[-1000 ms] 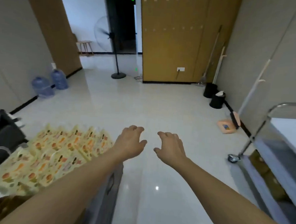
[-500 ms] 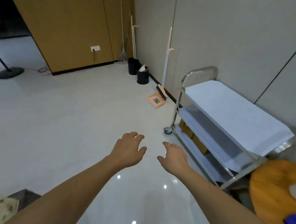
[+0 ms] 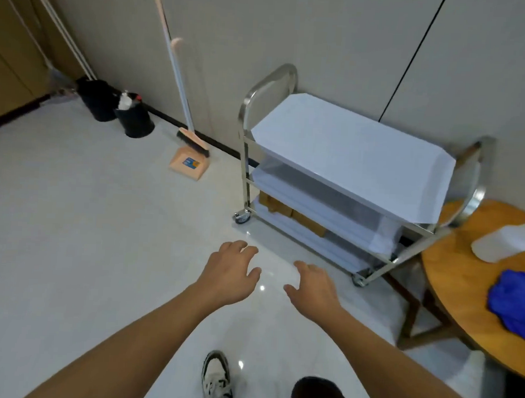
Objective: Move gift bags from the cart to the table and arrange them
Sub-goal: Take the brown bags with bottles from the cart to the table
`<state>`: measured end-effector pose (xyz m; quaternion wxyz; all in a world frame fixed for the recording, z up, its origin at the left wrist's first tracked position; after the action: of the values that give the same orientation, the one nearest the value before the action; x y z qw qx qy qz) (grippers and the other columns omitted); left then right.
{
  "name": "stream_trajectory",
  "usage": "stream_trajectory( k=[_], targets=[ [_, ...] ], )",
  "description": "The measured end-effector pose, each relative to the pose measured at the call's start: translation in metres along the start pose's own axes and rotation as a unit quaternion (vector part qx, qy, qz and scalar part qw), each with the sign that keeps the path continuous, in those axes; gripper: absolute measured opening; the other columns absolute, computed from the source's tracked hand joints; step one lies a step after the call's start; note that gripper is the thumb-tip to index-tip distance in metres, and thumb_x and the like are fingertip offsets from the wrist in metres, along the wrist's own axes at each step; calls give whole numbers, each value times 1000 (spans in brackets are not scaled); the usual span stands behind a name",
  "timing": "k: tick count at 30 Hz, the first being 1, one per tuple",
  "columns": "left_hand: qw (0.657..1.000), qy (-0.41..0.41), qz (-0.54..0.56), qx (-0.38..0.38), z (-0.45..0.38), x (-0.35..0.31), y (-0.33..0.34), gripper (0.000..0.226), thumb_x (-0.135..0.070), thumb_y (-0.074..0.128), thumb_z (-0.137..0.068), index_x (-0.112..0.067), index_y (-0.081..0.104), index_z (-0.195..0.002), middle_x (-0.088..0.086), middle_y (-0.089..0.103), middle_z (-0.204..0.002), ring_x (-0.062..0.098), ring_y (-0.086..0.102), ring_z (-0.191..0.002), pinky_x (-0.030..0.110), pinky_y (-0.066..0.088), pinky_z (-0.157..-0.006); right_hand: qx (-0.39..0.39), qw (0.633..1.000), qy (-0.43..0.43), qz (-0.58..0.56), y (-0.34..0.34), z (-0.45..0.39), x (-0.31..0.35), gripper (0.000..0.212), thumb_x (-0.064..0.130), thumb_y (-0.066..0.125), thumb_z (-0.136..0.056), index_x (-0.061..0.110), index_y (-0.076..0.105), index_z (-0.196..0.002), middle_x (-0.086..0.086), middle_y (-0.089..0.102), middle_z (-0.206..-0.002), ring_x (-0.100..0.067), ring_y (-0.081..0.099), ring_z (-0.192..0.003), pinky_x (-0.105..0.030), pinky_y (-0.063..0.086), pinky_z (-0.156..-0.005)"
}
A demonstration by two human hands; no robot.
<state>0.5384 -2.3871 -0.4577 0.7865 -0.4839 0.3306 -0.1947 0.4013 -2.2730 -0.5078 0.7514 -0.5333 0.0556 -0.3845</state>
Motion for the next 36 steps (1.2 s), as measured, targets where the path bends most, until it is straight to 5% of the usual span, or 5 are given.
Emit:
stream_trajectory(
  k=[7,20,32,36],
  targets=[
    [998,30,23,54,-117,23,45,53,-44,49,-101,-20,44,-149,4,40,-155,26,32,-142,38,33,-113,10,988,119,-101,55,-84,-39,66,43,59,-96,19,35,-153,-10,52,-145,-31,47,-131,-41,41,-108],
    [995,98,19,28,-372,48,317,54,-38,57,-99,-16,48,-147,9,44,-152,29,36,-140,39,34,-115,-90,978,141,-122,218,-355,-214,63,37,61,-96,15,38,-150,-13,53,-141,-33,47,-129,-40,40,-105],
    [988,145,-7,-57,-489,66,407,54,-39,57,-99,-19,46,-148,8,39,-155,27,31,-143,40,32,-114,-240,948,182,-101,214,-492,-302,50,26,60,-96,26,41,-142,-12,53,-134,-36,55,-120,-43,50,-94],
    [986,154,17,-67,-505,62,419,54,-37,58,-98,-21,45,-147,6,41,-153,26,33,-141,40,34,-112,-276,937,158,-148,228,-499,-308,66,25,62,-95,38,29,-151,-10,57,-125,-35,60,-110,-46,54,-92]
  ],
)
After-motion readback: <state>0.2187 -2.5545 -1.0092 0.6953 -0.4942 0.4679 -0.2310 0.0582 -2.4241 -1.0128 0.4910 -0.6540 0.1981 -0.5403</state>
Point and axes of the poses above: each hand's wrist, its own z-axis away from the middle knuckle, its own y-axis out of the palm, x = y × z, the point moved 10 cm from there along -z, towards the middle knuckle
